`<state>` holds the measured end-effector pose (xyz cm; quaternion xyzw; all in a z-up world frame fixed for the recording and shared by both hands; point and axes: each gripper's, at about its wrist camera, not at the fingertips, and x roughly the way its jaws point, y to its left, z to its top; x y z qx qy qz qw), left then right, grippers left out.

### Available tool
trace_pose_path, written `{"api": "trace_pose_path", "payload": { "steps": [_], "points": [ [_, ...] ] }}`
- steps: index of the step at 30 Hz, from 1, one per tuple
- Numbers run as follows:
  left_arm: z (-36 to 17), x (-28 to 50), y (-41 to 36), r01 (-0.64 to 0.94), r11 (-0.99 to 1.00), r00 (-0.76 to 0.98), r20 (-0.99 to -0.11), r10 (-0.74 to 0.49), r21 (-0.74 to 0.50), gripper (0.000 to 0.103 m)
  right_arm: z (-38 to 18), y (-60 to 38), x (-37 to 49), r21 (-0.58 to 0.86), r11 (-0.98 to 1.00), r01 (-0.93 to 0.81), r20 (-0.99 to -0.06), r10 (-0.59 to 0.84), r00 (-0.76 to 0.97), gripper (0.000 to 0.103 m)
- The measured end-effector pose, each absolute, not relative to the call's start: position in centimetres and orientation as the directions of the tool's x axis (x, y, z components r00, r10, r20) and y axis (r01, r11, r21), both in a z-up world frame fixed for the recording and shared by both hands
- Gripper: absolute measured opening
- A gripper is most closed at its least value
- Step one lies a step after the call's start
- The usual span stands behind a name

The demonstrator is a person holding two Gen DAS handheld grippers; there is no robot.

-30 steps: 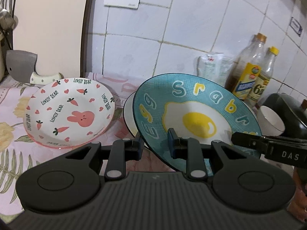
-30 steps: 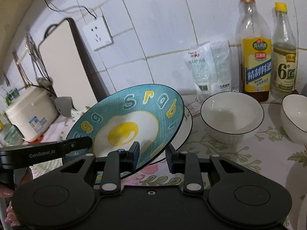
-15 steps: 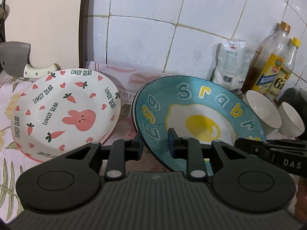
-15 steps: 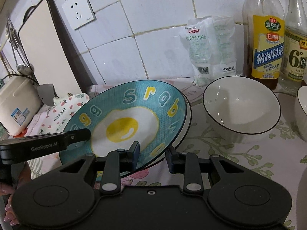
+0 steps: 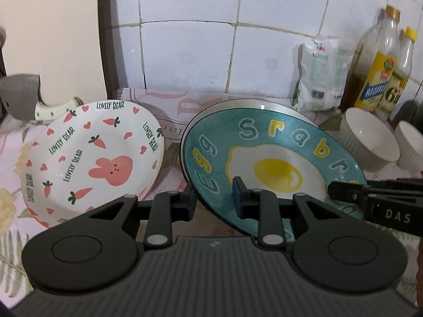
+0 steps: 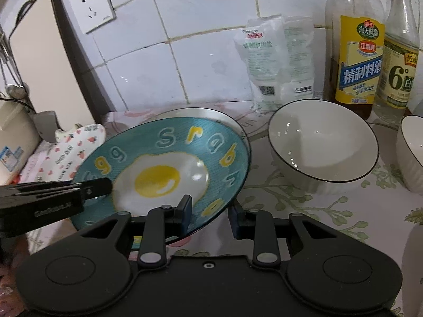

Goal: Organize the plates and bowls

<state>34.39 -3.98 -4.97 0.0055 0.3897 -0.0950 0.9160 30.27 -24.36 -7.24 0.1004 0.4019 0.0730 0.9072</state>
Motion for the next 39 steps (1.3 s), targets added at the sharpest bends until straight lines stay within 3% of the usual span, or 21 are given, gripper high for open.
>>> {"api": "trace_pose_path", "payload": {
  "steps": [11, 18, 22, 39],
  "points": [
    [-5.0, 34.8, -4.8, 0.168, 0.985, 0.672, -0.726, -0.149, -0.047, 0.026, -8.1, -25.0, 30.8, 0.217, 0.975, -0.055, -0.686, 0.192, 0.702, 0.034],
    [-4.6, 34.0, -4.4, 0.156, 0.987, 0.655, -0.744, -0.133, -0.039, 0.033, -7.4, -24.5, 29.0, 0.142, 0.987, -0.073, -0.636, 0.147, 0.757, 0.034],
    [-3.1, 32.2, -3.5, 0.167, 0.984, 0.685, -0.711, -0.157, -0.056, 0.033, -5.8, -24.4, 27.0, 0.147, 0.984, -0.100, -0.606, 0.170, 0.777, 0.034],
    [6.5, 21.4, 2.5, 0.269, 0.961, 0.771, -0.583, -0.257, -0.068, 0.050, 2.4, -21.6, 20.1, 0.305, 0.891, -0.336, -0.536, 0.452, 0.713, 0.037]
  ]
}}
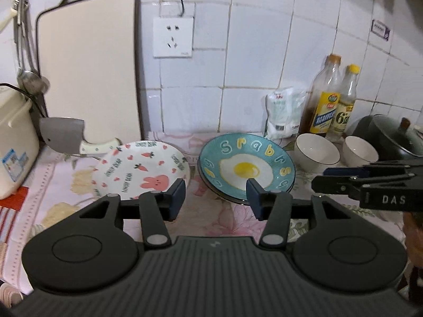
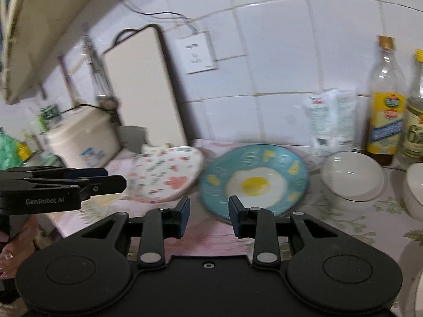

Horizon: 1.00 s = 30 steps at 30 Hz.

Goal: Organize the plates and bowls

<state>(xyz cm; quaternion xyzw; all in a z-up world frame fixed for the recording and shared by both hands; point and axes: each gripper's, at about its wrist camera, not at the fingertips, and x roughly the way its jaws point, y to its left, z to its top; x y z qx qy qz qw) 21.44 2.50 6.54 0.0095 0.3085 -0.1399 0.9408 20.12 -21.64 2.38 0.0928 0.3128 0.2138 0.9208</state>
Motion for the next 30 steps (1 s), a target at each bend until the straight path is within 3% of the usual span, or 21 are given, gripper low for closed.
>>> {"api": "trace_pose_path", "payload": {
  "steps": [13, 17, 23, 30],
  "points": [
    [8.4, 18.1, 12.4, 0.185, 0.976, 0.833, -0.510, -0.217, -0.113, 0.053, 3.8, -14.4, 21.0, 0.374, 0.798, -0.473, -0.522, 0.603, 0.603, 0.047],
    [7.0, 18.8, 14.8, 0.177, 0.974, 0.846, -0.485, -0.223, -0.140, 0.064, 3.0, -12.4, 22.2, 0.455, 0.724, -0.518, -0.472, 0.690, 0.549, 0.060],
    [3.9, 21.5, 17.5, 0.156, 0.965, 0.845, -0.477, -0.241, -0.212, 0.069, 0.6, -9.8, 25.1, 0.505, 0.722, -0.473, -0.481, 0.691, 0.540, 0.069],
    [-0.4, 26.1, 19.2, 0.105, 0.961, 0.824, -0.519, -0.228, -0.256, 0.071, -3.4, -8.5, 28.2, 0.504, 0.786, -0.359, -0.524, 0.608, 0.596, 0.069]
  ]
}}
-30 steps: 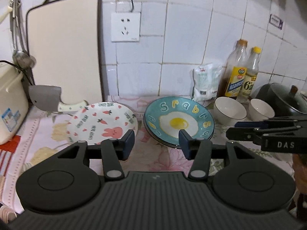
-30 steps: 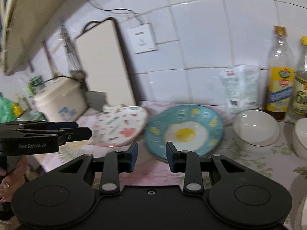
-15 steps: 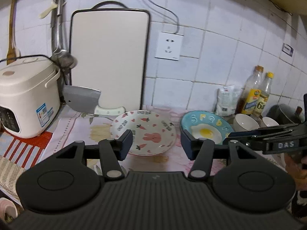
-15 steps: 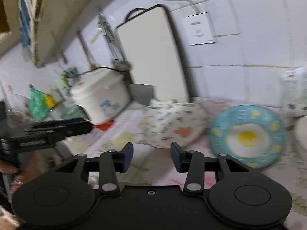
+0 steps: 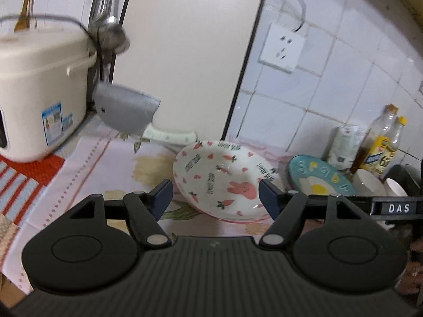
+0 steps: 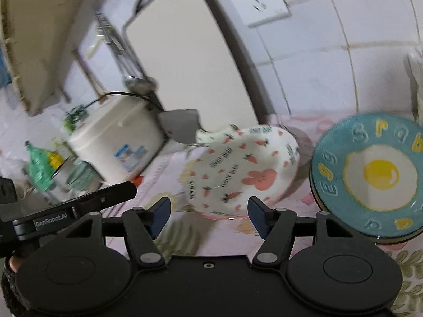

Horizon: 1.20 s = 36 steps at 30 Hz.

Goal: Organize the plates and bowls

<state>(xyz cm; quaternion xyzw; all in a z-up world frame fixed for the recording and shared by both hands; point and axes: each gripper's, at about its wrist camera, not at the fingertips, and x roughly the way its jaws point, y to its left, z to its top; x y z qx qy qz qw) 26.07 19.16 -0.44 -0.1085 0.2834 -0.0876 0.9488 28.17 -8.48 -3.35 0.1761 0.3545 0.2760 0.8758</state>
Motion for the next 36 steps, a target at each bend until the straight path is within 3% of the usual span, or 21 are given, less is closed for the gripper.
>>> {"api": "trace_pose_path", "payload": {
  "steps": [16, 20, 25, 28, 36],
  "points": [
    [-6.5, 33.2, 18.9, -0.002, 0.972, 0.770, -0.621, -0.147, -0.233, 0.066, -8.8, -6.7, 31.7, 0.500, 0.842, -0.200, -0.568, 0.494, 0.658, 0.069],
    [-7.0, 33.9, 19.0, -0.011, 0.971, 0.760, -0.633, -0.147, -0.238, 0.056, -9.6, -6.7, 32.3, 0.512, 0.842, -0.167, -0.572, 0.480, 0.666, 0.062],
    [-7.6, 34.5, 19.0, -0.012, 0.968, 0.737, -0.656, -0.160, -0.250, 0.029, -10.4, -6.4, 32.8, 0.492, 0.861, -0.133, -0.587, 0.440, 0.680, 0.048],
    [-8.2, 34.7, 18.9, -0.024, 0.971, 0.728, -0.670, -0.145, -0.237, 0.027, -10.9, -6.3, 33.2, 0.469, 0.873, -0.132, -0.598, 0.424, 0.681, 0.040],
    [-8.8, 35.1, 18.8, -0.019, 0.966, 0.732, -0.662, -0.162, -0.257, 0.025, -11.0, -5.9, 33.8, 0.436, 0.889, -0.143, -0.607, 0.408, 0.682, 0.040]
  ]
}}
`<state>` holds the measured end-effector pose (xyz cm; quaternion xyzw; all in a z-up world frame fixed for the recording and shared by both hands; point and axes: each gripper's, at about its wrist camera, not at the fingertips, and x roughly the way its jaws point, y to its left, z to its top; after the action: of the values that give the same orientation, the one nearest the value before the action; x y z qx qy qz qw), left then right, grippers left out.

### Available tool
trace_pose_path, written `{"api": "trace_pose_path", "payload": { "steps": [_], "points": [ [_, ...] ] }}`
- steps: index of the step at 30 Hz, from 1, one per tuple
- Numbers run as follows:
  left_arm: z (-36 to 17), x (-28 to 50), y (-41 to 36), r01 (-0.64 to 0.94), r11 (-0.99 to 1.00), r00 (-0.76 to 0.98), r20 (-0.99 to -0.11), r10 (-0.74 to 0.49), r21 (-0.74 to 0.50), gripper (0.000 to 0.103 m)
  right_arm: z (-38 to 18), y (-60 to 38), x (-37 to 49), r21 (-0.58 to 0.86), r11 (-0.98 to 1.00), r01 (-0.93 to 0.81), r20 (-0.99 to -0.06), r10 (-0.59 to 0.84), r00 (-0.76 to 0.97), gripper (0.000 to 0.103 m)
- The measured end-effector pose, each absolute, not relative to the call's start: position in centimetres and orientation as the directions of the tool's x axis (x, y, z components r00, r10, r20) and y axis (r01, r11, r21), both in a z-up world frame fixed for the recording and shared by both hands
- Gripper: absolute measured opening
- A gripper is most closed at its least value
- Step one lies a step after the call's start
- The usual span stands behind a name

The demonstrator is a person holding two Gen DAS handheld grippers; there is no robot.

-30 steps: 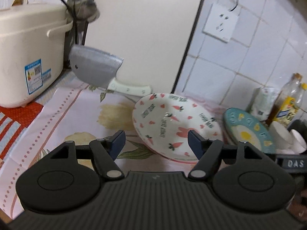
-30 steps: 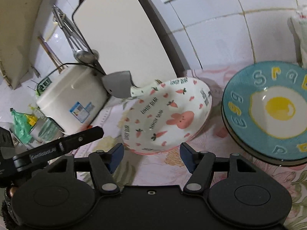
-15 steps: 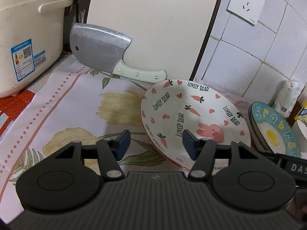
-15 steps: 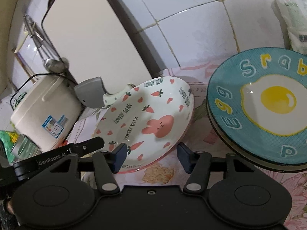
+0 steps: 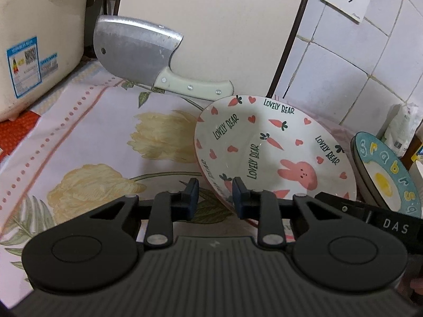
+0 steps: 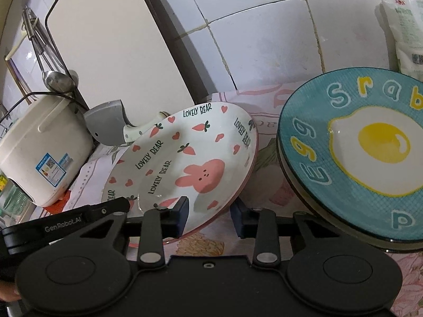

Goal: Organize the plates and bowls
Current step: 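Grasp the rim of the pink Lovely Bear plate with the right tool, then carry the Lovely Bear plate onto the blue plate stack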

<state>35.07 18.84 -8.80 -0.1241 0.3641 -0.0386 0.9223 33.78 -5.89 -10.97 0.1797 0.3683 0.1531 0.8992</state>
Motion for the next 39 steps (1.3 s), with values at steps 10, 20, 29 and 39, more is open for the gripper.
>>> {"api": "trace_pose_path", "payload": {
  "steps": [10, 20, 29, 39],
  "points": [
    [-9.0, 33.7, 18.1, -0.026, 0.954, 0.725, -0.662, -0.187, -0.298, 0.019, -10.5, -6.1, 33.1, 0.368, 0.915, -0.162, -0.622, 0.373, 0.688, 0.029],
    [-5.0, 27.8, 16.9, 0.021, 0.967, 0.769, -0.613, -0.178, -0.255, 0.019, -7.6, -8.4, 27.9, 0.432, 0.877, -0.211, -0.561, 0.444, 0.699, 0.030],
    [-1.0, 23.7, 14.9, 0.074, 0.971, 0.794, -0.576, -0.196, -0.228, 0.019, -4.4, -11.2, 23.4, 0.474, 0.849, -0.233, -0.505, 0.479, 0.718, 0.030],
    [1.8, 21.5, 11.1, 0.136, 0.967, 0.804, -0.546, -0.236, -0.217, 0.019, -2.0, -15.3, 20.4, 0.478, 0.845, -0.240, -0.468, 0.476, 0.745, 0.030]
  ]
}}
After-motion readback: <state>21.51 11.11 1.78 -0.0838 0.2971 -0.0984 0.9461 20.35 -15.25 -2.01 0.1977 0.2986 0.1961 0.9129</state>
